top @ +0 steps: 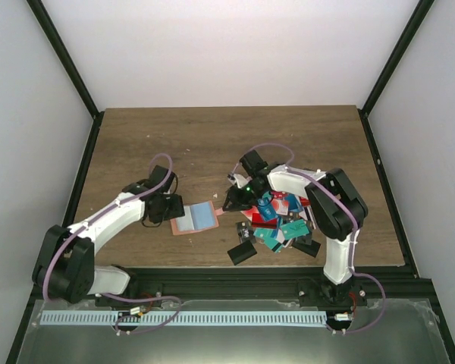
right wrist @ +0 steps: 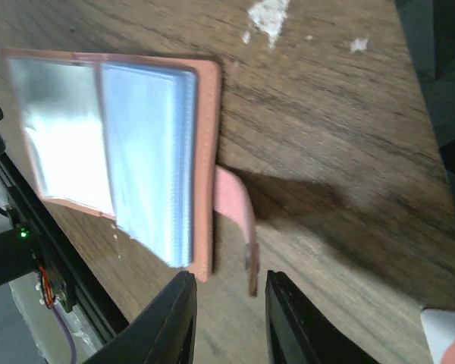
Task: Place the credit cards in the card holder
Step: Open the card holder at the center of the board, then pick up the credit card from the center of the board.
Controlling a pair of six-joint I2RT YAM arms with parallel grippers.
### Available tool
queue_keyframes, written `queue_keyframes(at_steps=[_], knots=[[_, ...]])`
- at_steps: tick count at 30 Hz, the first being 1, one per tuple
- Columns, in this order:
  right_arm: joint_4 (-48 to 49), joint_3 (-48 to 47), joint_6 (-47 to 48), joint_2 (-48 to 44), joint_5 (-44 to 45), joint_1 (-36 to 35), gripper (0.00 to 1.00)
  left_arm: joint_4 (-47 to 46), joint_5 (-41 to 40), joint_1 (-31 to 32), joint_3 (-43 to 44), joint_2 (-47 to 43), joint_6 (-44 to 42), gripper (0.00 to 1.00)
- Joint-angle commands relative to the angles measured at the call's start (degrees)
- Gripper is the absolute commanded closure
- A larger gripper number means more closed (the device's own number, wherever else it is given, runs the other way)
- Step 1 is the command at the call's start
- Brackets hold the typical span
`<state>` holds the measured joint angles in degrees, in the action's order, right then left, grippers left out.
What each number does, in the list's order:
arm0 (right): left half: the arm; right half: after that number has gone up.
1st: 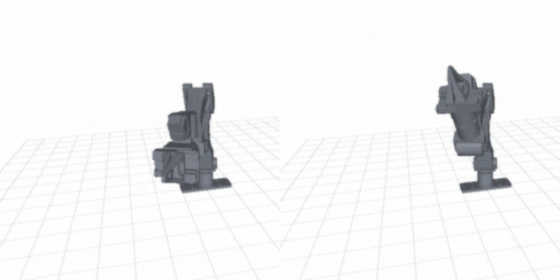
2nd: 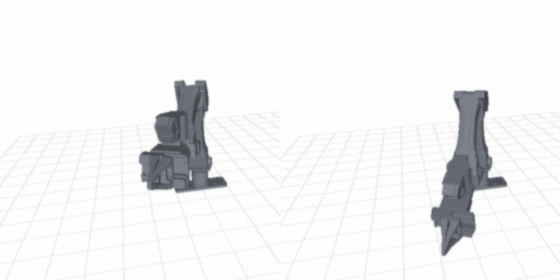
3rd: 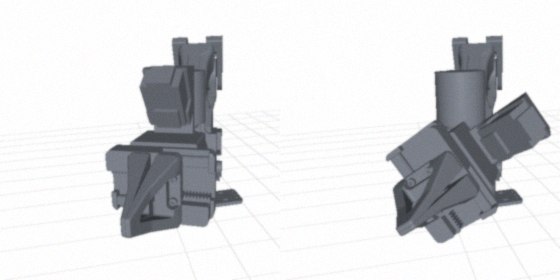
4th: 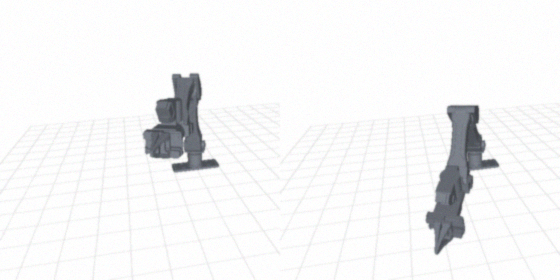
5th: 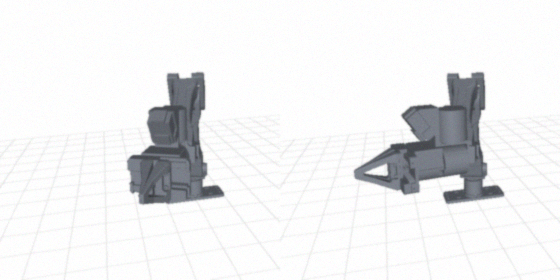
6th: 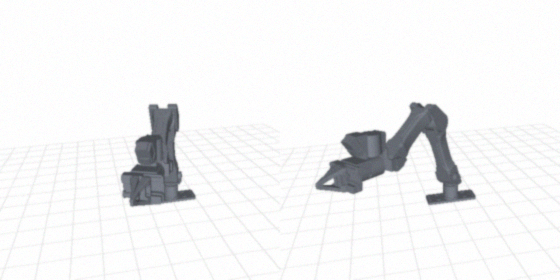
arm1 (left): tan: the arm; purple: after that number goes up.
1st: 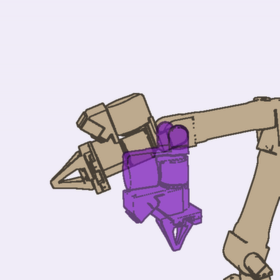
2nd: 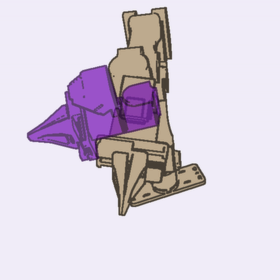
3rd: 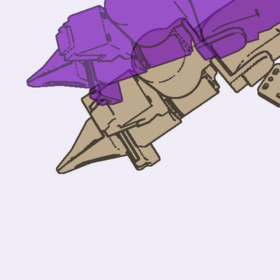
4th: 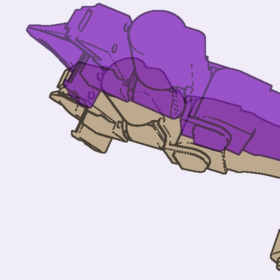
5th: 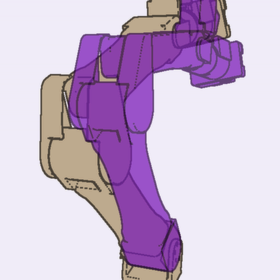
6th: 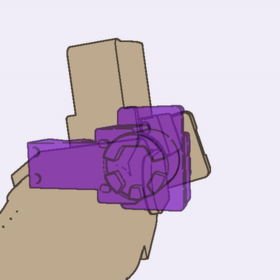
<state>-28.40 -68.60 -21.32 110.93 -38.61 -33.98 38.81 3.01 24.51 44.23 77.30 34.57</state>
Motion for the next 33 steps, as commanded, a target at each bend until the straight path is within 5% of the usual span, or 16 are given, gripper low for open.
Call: queue_keyframes(at_steps=[1,9,16,26,33], knots=[[-2.65,-1.47,1.02,-4.33,1.5,0.22,0.71,0.54,2.44,0.14,2.19,-1.33,-2.34,0.38],[-4.33,4.39,-1.11,-12.07,8.27,0.21,0.66,4.48,1.18,2.06,6.18,-3.91,-2.36,0.4],[-5.99,14.62,-7.39,-23.93,14.54,0.18,0.56,-0.74,9.15,9.03,9.19,-4.66,-6.02,0.43],[-2.16,32.46,-18.54,-40.49,5.03,0.23,0.46,-14.78,20.0,23.32,8.44,6.43,-6.13,0.46],[6.21,43.1,-33.47,-48.48,2.42,-4.09,0.44,-19.76,22.2,26.37,5.37,12.62,-5.07,0.48]])
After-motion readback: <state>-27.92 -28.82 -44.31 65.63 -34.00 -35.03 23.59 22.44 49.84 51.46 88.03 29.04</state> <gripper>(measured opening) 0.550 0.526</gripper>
